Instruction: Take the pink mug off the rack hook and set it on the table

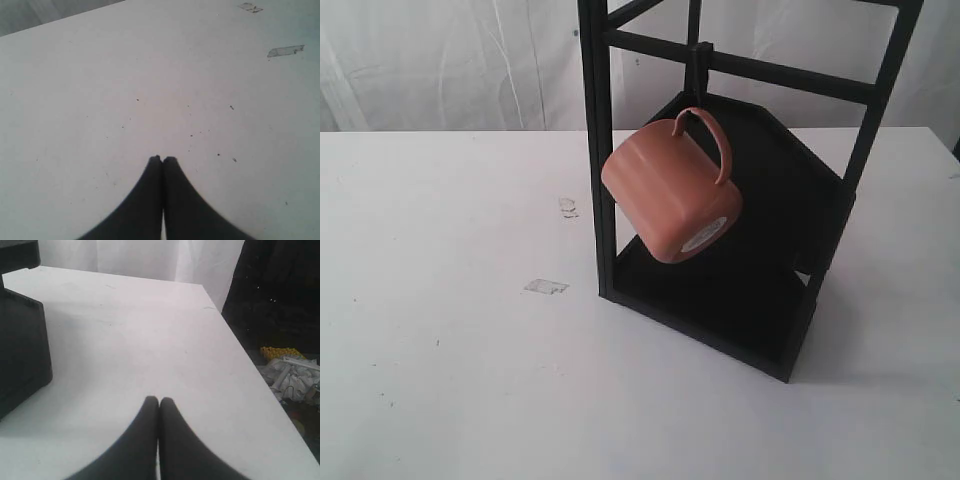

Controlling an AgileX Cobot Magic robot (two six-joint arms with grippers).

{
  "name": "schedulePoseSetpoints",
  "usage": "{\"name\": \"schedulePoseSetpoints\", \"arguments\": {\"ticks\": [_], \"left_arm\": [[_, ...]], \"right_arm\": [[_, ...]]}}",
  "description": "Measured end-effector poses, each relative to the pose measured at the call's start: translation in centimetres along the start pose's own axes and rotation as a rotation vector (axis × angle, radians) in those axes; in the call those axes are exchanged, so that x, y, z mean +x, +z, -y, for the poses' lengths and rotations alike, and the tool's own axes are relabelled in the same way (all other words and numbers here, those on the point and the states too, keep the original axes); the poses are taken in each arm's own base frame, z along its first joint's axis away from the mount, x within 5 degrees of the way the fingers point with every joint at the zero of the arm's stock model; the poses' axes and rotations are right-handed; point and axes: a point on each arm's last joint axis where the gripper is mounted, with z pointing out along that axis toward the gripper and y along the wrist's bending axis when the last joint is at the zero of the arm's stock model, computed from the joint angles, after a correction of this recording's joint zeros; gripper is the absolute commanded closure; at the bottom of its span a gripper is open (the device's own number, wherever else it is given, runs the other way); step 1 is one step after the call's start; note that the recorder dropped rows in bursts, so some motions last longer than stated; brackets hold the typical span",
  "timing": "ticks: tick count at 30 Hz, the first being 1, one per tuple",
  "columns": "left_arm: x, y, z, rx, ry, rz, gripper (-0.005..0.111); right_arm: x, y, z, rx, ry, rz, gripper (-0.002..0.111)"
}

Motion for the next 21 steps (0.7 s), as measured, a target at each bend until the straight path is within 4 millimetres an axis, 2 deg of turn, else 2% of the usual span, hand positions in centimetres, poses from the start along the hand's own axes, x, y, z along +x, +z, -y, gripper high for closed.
{"name": "schedulePoseSetpoints", "arguments": {"ticks": [11, 21], "left_arm": [[0.00, 0.00, 0.00, 0.000, 0.000, 0.000, 0.107], [0.00, 0.00, 0.00, 0.000, 0.000, 0.000, 0.107]], "right_arm": [[-0.02, 0.00, 0.24, 0.026, -0.133, 0.000, 0.108], [-0.35, -0.01, 0.18, 0.023, -0.137, 0.037, 0.108]]}}
